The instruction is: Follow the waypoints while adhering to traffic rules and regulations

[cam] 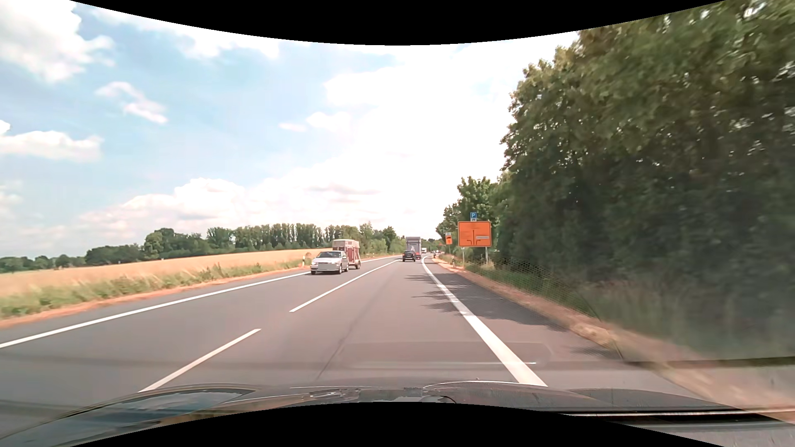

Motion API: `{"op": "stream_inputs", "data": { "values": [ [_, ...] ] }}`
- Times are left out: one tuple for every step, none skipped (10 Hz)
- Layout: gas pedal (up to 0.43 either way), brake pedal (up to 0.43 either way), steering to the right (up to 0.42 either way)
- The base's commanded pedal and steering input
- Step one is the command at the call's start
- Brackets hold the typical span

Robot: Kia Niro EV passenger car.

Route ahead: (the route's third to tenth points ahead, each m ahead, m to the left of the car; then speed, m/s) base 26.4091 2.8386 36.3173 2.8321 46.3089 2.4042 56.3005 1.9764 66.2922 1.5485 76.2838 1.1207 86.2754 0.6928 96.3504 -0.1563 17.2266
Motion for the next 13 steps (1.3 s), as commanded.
{"op": "stream_inputs", "data": {
  "values": [
    [0.157,0.000,0.001],
    [0.157,0.000,0.001],
    [0.157,0.000,0.001],
    [0.157,0.000,0.001],
    [0.169,0.000,0.001],
    [0.169,0.000,0.001],
    [0.169,0.000,0.001],
    [0.169,0.000,0.001],
    [0.169,0.000,0.001],
    [0.169,0.000,0.001],
    [0.169,0.000,0.001],
    [0.169,0.000,0.001],
    [0.169,0.000,0.001]
  ]
}}
